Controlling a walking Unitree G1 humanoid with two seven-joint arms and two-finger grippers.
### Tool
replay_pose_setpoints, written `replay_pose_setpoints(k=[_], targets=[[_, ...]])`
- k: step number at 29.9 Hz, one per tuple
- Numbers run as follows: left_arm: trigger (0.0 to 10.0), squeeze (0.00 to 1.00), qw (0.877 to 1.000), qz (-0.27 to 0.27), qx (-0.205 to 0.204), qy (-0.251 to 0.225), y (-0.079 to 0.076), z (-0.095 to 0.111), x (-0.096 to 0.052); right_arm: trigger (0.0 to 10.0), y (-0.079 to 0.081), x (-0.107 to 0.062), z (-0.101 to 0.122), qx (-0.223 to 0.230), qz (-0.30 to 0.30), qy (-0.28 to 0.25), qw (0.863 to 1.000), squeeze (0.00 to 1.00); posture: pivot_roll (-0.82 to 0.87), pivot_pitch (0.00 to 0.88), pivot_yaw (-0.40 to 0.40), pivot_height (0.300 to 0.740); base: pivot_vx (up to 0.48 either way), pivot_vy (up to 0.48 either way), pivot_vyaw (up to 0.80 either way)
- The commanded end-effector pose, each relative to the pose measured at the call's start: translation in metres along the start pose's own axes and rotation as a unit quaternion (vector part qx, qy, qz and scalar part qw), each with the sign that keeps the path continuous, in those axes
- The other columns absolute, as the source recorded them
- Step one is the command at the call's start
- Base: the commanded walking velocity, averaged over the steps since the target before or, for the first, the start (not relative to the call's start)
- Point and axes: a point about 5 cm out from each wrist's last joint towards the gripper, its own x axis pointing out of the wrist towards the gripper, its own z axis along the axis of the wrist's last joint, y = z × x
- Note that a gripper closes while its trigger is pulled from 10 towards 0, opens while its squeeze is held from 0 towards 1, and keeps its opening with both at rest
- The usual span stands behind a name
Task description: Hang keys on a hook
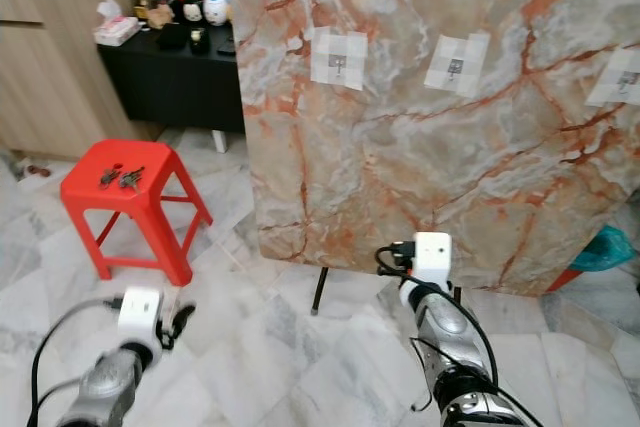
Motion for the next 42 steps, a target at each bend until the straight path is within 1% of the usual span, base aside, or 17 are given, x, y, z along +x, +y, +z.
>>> replay_pose_setpoints(k=[1, 2, 4, 5, 8, 12, 15, 20, 23, 25, 26, 27, 28, 33, 35, 39, 42], targets=[[10.0, 0.00, 1.000, -0.019, 0.014, -0.010, -0.002, 0.005, 0.001, 10.0, -0.002, 0.003, 0.011, -0.011, 0.006, -0.009, 1.000, 0.00, 0.05, 0.000, -0.078, 0.740, 0.000, 0.000, 0.00], [10.0, 0.00, 0.999, -0.032, 0.018, -0.018, -0.003, 0.009, 0.003, 10.0, -0.002, 0.004, 0.012, -0.018, 0.011, 0.000, 1.000, 0.00, 0.05, 0.000, -0.075, 0.740, 0.000, 0.000, 0.00], [10.0, 0.00, 0.993, -0.099, 0.038, -0.050, -0.010, 0.027, 0.007, 10.0, 0.001, 0.005, 0.013, -0.078, 0.047, 0.034, 0.995, 0.00, 0.04, 0.000, -0.072, 0.740, 0.000, 0.000, 0.00], [10.0, 0.00, 0.992, -0.109, 0.040, -0.053, -0.012, 0.029, 0.007, 10.0, 0.002, 0.006, 0.014, -0.089, 0.053, 0.035, 0.994, 0.00, 0.04, 0.000, -0.071, 0.740, 0.000, 0.000, 0.00], [10.0, 0.00, 0.978, -0.188, 0.055, -0.074, -0.025, 0.046, 0.008, 10.0, 0.010, 0.007, 0.019, -0.101, 0.108, 0.046, 0.988, 0.00, 0.04, 0.000, -0.074, 0.740, 0.000, 0.000, 0.00], [10.0, 0.00, 0.969, -0.226, 0.068, -0.073, -0.034, 0.052, 0.009, 10.0, 0.016, 0.008, 0.022, -0.133, 0.153, 0.061, 0.977, 0.00, 0.04, 0.000, -0.076, 0.740, 0.000, 0.000, 0.00], [10.0, 0.00, 0.957, -0.269, 0.080, -0.070, -0.044, 0.056, 0.008, 10.0, 0.023, 0.008, 0.025, -0.159, 0.195, 0.063, 0.966, 0.00, 0.04, 0.000, -0.076, 0.740, 0.000, 0.000, 0.00], [10.0, 0.00, 0.925, -0.362, 0.100, -0.059, -0.070, 0.062, 0.001, 10.0, 0.036, 0.011, 0.041, -0.194, 0.261, 0.070, 0.943, 0.00, 0.03, 0.000, -0.081, 0.740, 0.000, 0.000, 0.00], [10.0, 0.00, 0.913, -0.390, 0.104, -0.051, -0.077, 0.067, -0.003, 10.0, 0.044, 0.011, 0.044, -0.218, 0.293, 0.081, 0.927, 0.00, 0.04, 0.000, -0.085, 0.740, 0.000, 0.000, 0.00], [10.0, 0.00, 0.911, -0.397, 0.102, -0.049, -0.079, 0.068, -0.003, 10.0, 0.047, 0.011, 0.045, -0.219, 0.304, 0.080, 0.923, 0.00, 0.04, 0.000, -0.089, 0.740, 0.000, 0.000, 0.00], [10.0, 0.00, 0.905, -0.411, 0.095, -0.046, -0.083, 0.070, -0.004, 10.0, 0.054, 0.010, 0.047, -0.226, 0.332, 0.079, 0.912, 0.00, 0.04, 0.000, -0.095, 0.740, 0.000, 0.000, 0.00], [10.0, 0.00, 0.903, -0.417, 0.093, -0.044, -0.084, 0.071, -0.005, 10.0, 0.057, 0.010, 0.047, -0.230, 0.341, 0.081, 0.908, 0.00, 0.04, 0.000, -0.095, 0.740, 0.000, 0.000, 0.00], [10.0, 0.00, 0.902, -0.419, 0.092, -0.043, -0.084, 0.071, -0.005, 10.0, 0.059, 0.009, 0.047, -0.233, 0.345, 0.082, 0.905, 0.00, 0.04, 0.000, -0.095, 0.740, 0.000, 0.000, 0.00], [10.0, 0.00, 0.913, -0.393, 0.094, -0.048, -0.086, 0.077, -0.001, 10.0, 0.071, 0.009, 0.049, -0.242, 0.366, 0.080, 0.895, 0.00, 0.04, 0.000, -0.105, 0.740, 0.000, 0.000, 0.00], [10.0, 0.00, 0.915, -0.393, 0.080, -0.046, -0.090, 0.078, 0.001, 10.0, 0.077, 0.008, 0.050, -0.245, 0.378, 0.075, 0.890, 0.00, 0.04, 0.000, -0.108, 0.740, 0.000, 0.000, 0.00], [10.0, 0.00, 0.917, -0.387, 0.078, -0.047, -0.093, 0.079, 0.002, 10.0, 0.082, 0.008, 0.053, -0.245, 0.386, 0.070, 0.887, 0.00, 0.03, 0.000, -0.113, 0.740, 0.000, 0.000, 0.00], [10.0, 0.00, 0.926, -0.365, 0.074, -0.055, -0.095, 0.081, 0.006, 10.0, 0.084, 0.008, 0.055, -0.245, 0.386, 0.069, 0.887, 0.00, 0.03, 0.000, -0.113, 0.740, 0.000, 0.000, 0.00]])
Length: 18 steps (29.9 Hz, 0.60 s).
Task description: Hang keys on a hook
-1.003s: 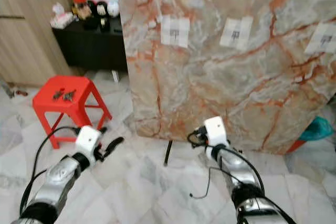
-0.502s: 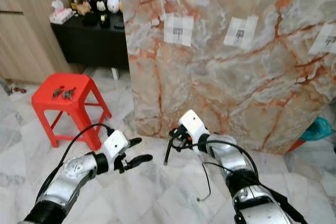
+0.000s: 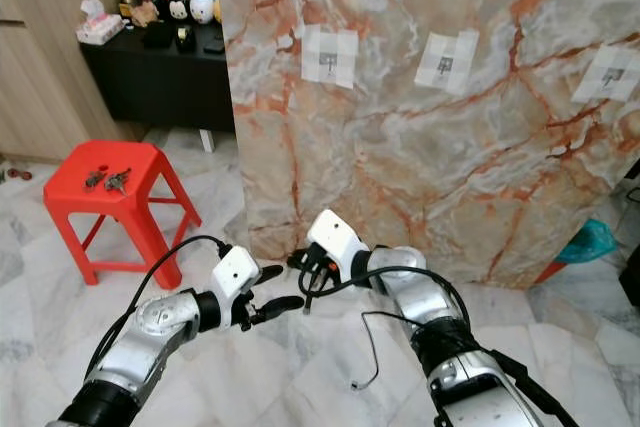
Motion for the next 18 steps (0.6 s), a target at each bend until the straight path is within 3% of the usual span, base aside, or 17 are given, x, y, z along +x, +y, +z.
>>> replay_pose_setpoints(k=[1, 13, 14, 16, 18], targets=[[10.0, 0.00, 1.000, 0.013, 0.003, -0.007, 0.0033, 0.0045, 0.0029, 10.0, -0.0010, -0.0017, 0.0040, -0.004, -0.002, -0.004, 1.000, 0.00, 0.03, 0.000, -0.113, 0.740, 0.000, 0.000, 0.00], [10.0, 0.00, 0.999, 0.035, 0.000, -0.011, 0.0054, 0.0056, 0.0091, 10.0, 0.0028, -0.0020, 0.0086, -0.005, 0.001, -0.009, 1.000, 0.00, 0.02, 0.000, -0.116, 0.740, 0.000, 0.000, 0.00], [9.2, 0.00, 0.999, 0.038, 0.002, -0.009, 0.0062, 0.0053, 0.0088, 10.0, 0.0030, -0.0020, 0.0089, -0.005, 0.000, -0.010, 1.000, 0.00, 0.02, 0.000, -0.113, 0.740, 0.000, 0.000, 0.00], [4.2, 0.00, 0.999, 0.041, 0.004, -0.007, 0.0073, 0.0046, 0.0085, 10.0, 0.0033, -0.0019, 0.0093, -0.005, -0.002, -0.009, 1.000, 0.00, 0.02, 0.000, -0.113, 0.740, 0.000, 0.000, 0.00], [4.2, 0.00, 0.999, 0.042, 0.006, -0.006, 0.0077, 0.0043, 0.0085, 10.0, 0.0034, -0.0018, 0.0091, -0.005, -0.003, -0.008, 1.000, 0.00, 0.02, 0.000, -0.112, 0.740, 0.000, 0.000, 0.00]])
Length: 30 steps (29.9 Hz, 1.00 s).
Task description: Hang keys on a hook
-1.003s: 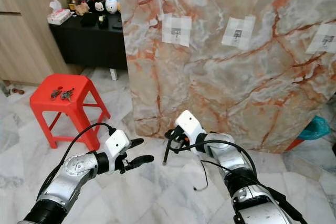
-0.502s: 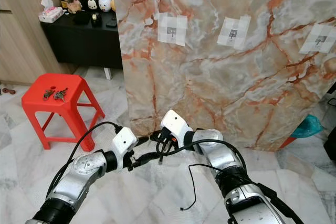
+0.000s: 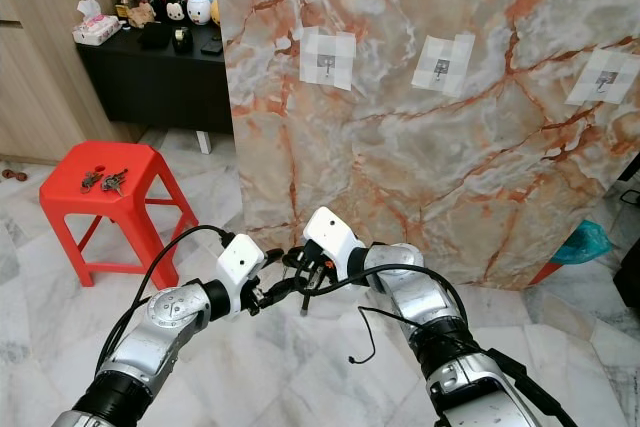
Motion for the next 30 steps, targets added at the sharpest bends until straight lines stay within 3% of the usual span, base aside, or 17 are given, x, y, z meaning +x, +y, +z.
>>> replay_pose_setpoints(k=[1, 2, 30], targets=[[2.1, 0.00, 1.000, 0.001, 0.008, -0.001, 0.0020, 0.0024, 0.0018, 10.0, 0.0005, -0.0012, 0.0017, -0.002, -0.003, -0.004, 1.000, 0.00, 0.02, 0.000, -0.112, 0.740, 0.000, 0.000, 0.00], [0.0, 0.00, 1.000, 0.000, 0.007, -0.002, 0.0020, 0.0022, 0.0016, 10.0, 0.0005, -0.0010, 0.0020, -0.002, -0.004, -0.004, 1.000, 0.00, 0.02, 0.000, -0.112, 0.740, 0.000, 0.000, 0.00], [0.0, 0.00, 1.000, 0.005, 0.012, 0.017, 0.0017, -0.0056, 0.0000, 10.0, -0.0051, 0.0013, 0.0071, 0.019, -0.040, -0.023, 0.999, 0.00, 0.02, 0.000, -0.106, 0.740, 0.000, 0.000, 0.00]])
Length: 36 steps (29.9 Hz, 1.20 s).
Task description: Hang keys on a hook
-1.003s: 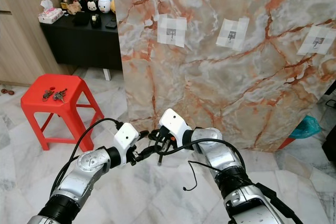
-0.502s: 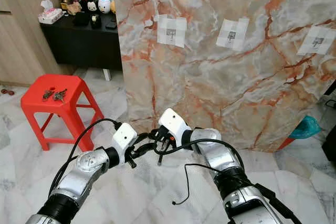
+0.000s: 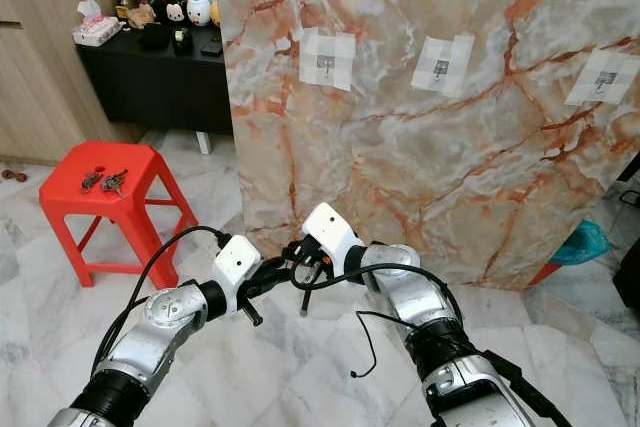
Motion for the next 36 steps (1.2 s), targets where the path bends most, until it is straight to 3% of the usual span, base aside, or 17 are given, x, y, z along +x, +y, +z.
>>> replay_pose_setpoints(k=[1, 19, 20, 21, 22, 25, 26, 27, 28, 30, 31, 36], targets=[[0.0, 0.00, 1.000, -0.003, 0.005, 0.010, -0.0007, -0.0024, 0.0009, 10.0, -0.0042, -0.0015, 0.0050, 0.006, -0.008, -0.008, 1.000, 0.00, 0.02, 0.000, -0.106, 0.740, 0.000, 0.000, 0.00], [0.0, 0.00, 1.000, 0.008, 0.008, -0.003, 0.0019, 0.0016, 0.0013, 10.0, -0.0026, 0.0002, 0.0056, 0.011, -0.006, -0.011, 1.000, 0.00, 0.02, 0.000, -0.105, 0.740, 0.000, 0.000, 0.00], [7.0, 0.00, 1.000, 0.012, 0.018, 0.002, 0.0028, 0.0013, 0.0015, 10.0, -0.0026, 0.0002, 0.0053, 0.011, -0.006, -0.011, 1.000, 0.00, 0.02, 0.000, -0.105, 0.740, 0.000, 0.000, 0.00], [7.0, 0.00, 1.000, 0.016, 0.024, 0.005, 0.0035, 0.0009, 0.0017, 10.0, -0.0026, 0.0002, 0.0050, 0.011, -0.006, -0.011, 1.000, 0.00, 0.02, 0.000, -0.105, 0.740, 0.000, 0.000, 0.00], [10.0, 0.00, 0.999, 0.019, 0.027, 0.007, 0.0041, 0.0007, 0.0020, 10.0, -0.0026, 0.0002, 0.0047, 0.012, -0.006, -0.010, 1.000, 0.00, 0.02, 0.000, -0.105, 0.740, 0.000, 0.000, 0.00], [10.0, 0.00, 0.999, 0.023, 0.027, 0.003, 0.0058, 0.0020, 0.0025, 10.0, -0.0021, 0.0003, 0.0043, 0.012, -0.005, -0.010, 1.000, 0.00, 0.03, 0.000, -0.108, 0.740, 0.000, 0.000, 0.00], [10.0, 0.81, 0.999, 0.024, 0.027, 0.003, 0.0064, 0.0023, 0.0023, 10.0, -0.0019, 0.0004, 0.0044, 0.012, -0.004, -0.010, 1.000, 0.00, 0.03, 0.000, -0.108, 0.740, 0.000, 0.000, 0.00], [10.0, 0.81, 0.999, 0.024, 0.027, 0.004, 0.0066, 0.0021, 0.0022, 10.0, -0.0019, 0.0004, 0.0044, 0.012, -0.004, -0.010, 1.000, 0.00, 0.03, 0.000, -0.108, 0.740, 0.000, 0.000, 0.00], [10.0, 1.00, 0.999, 0.024, 0.026, 0.005, 0.0068, 0.0016, 0.0021, 10.0, -0.0021, 0.0004, 0.0045, 0.012, -0.004, -0.010, 1.000, 0.00, 0.03, 0.000, -0.110, 0.740, 0.000, 0.000, 0.00], [10.0, 1.00, 0.999, 0.024, 0.024, 0.008, 0.0070, 0.0006, 0.0019, 10.0, -0.0028, 0.0000, 0.0049, 0.011, -0.004, -0.009, 1.000, 0.00, 0.03, 0.000, -0.111, 0.740, 0.000, 0.000, 0.00], [10.0, 0.00, 0.999, 0.025, 0.024, 0.009, 0.0071, 0.0003, 0.0017, 10.0, -0.0029, 0.0000, 0.0051, 0.011, -0.004, -0.009, 1.000, 0.00, 0.03, 0.000, -0.113, 0.740, 0.000, 0.000, 0.00], [10.0, 0.00, 0.999, 0.029, 0.021, 0.012, 0.0076, -0.0018, 0.0018, 10.0, -0.0018, 0.0007, 0.0052, 0.010, -0.002, -0.009, 1.000, 0.00, 0.03, 0.000, -0.114, 0.740, 0.000, 0.000, 0.00]])
